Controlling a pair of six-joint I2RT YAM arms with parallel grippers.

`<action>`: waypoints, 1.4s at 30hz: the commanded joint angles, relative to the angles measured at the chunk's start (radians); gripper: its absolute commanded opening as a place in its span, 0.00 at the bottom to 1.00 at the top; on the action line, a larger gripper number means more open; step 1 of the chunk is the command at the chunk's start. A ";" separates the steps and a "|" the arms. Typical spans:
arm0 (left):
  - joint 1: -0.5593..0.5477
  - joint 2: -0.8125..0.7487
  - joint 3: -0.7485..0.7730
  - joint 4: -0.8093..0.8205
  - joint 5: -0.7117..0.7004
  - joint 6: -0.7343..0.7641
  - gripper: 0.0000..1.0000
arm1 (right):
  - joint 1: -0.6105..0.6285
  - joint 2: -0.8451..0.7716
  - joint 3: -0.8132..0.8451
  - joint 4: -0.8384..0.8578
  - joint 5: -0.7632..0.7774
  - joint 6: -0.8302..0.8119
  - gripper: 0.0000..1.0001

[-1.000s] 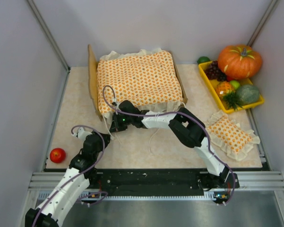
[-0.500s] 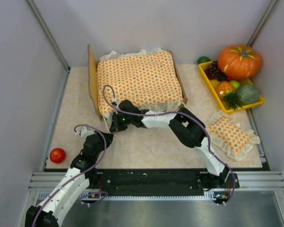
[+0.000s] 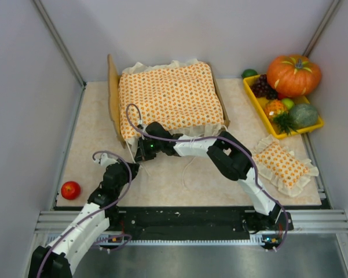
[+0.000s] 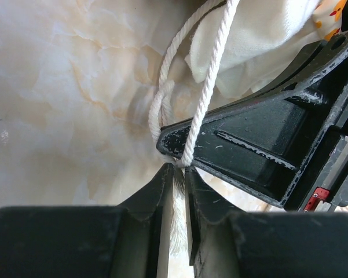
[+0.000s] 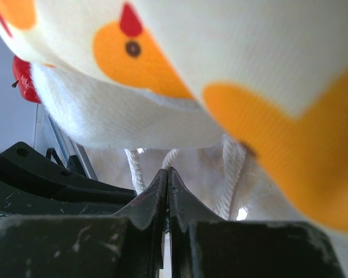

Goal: Set up the pet bed

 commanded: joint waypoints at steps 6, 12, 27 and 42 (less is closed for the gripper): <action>0.000 -0.009 -0.027 0.033 -0.024 0.012 0.00 | 0.012 0.018 -0.012 -0.142 -0.069 0.061 0.01; 0.000 -0.087 -0.019 -0.086 -0.016 0.004 0.00 | 0.006 0.022 -0.005 -0.142 -0.057 0.058 0.05; 0.000 -0.152 -0.008 -0.199 -0.005 0.001 0.00 | -0.005 -0.001 -0.026 -0.143 -0.002 0.040 0.12; 0.000 -0.161 -0.004 -0.215 -0.051 -0.002 0.00 | 0.007 -0.274 -0.282 -0.128 0.223 -0.173 0.31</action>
